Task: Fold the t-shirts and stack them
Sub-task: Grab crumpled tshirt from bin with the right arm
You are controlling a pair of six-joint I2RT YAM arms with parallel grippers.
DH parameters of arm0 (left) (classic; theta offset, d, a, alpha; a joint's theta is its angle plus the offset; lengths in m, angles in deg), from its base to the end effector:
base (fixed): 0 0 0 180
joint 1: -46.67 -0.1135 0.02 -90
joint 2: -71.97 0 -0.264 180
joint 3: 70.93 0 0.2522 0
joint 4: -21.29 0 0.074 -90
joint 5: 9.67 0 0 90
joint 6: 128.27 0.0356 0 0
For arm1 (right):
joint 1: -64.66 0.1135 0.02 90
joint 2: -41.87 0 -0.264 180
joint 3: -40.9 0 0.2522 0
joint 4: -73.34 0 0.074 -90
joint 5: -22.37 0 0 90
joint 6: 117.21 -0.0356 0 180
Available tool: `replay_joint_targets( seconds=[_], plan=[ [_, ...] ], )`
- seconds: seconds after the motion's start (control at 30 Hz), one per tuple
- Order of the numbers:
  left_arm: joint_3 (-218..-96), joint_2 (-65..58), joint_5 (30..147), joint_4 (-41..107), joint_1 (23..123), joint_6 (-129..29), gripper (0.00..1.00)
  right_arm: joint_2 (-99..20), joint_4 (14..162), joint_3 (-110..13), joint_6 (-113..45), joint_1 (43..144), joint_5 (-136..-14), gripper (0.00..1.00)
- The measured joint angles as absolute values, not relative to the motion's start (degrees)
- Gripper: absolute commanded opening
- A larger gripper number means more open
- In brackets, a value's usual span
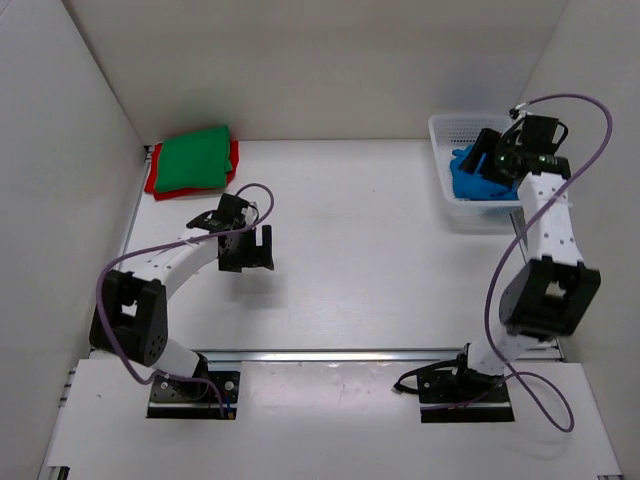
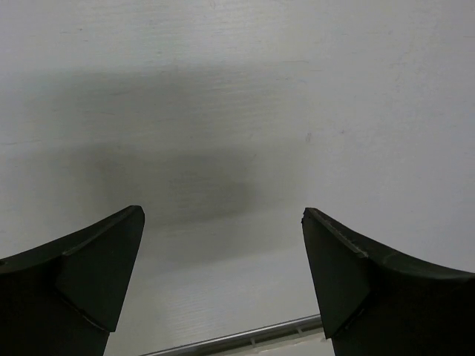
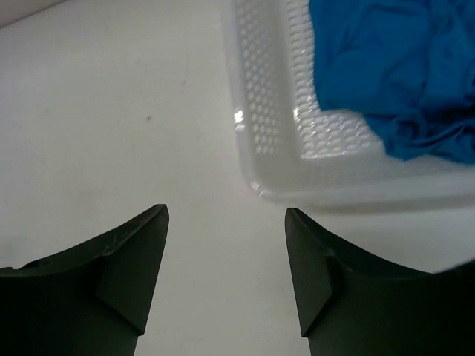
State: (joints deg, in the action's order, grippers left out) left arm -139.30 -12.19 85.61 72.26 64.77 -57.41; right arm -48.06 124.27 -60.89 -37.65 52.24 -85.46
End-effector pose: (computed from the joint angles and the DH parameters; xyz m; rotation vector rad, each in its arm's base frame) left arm 0.2642 -0.0898 0.2069 0.0011 2.7707 -0.3030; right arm 0.3444 -0.0647 0.3613 0.2784 2.2172 0.3312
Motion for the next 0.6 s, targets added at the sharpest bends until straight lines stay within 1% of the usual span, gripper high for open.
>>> replay_joint_targets(
  seconds=[0.17, 0.3, 0.37, 0.47, 0.5, 0.53, 0.57, 0.6],
  plan=[
    [-139.3, -13.6, 86.4, 70.5, 62.6, -56.6, 0.99, -66.9, 118.6, -72.3, -37.6, 49.4, -82.0, 0.63],
    [-138.6, -11.8, 86.3, 66.9, 61.8, -55.9, 0.99, -82.1, 118.7, -82.4, -37.2, 48.9, -77.2, 0.67],
    [-138.3, -11.1, 86.5, 64.8, 62.2, -55.6, 0.99, -90.4, 121.0, -90.9, -36.6, 49.2, -74.8, 0.68],
    [-136.7, -9.7, 88.1, 60.3, 62.2, -55.3, 0.99, -104.4, 126.8, -109.0, -36.0, 49.9, -71.8, 0.68],
    [-135.8, -9.1, 89.0, 58.6, 62.1, -55.4, 0.98, -108.3, 128.7, -114.5, -36.0, 50.2, -70.9, 0.59],
    [-134.7, -8.4, 90.0, 57.1, 61.9, -55.5, 0.99, -110.2, 129.8, -117.2, -35.7, 50.4, -69.7, 0.46],
    [-133.8, -7.7, 90.8, 56.0, 61.7, -55.5, 0.99, -110.5, 130.5, -117.9, -35.5, 50.4, -68.8, 0.14],
    [-132.9, -7.0, 91.7, 55.0, 61.4, -55.6, 0.85, -110.2, 131.0, -118.1, -35.5, 50.4, -68.6, 0.00]
  ],
)
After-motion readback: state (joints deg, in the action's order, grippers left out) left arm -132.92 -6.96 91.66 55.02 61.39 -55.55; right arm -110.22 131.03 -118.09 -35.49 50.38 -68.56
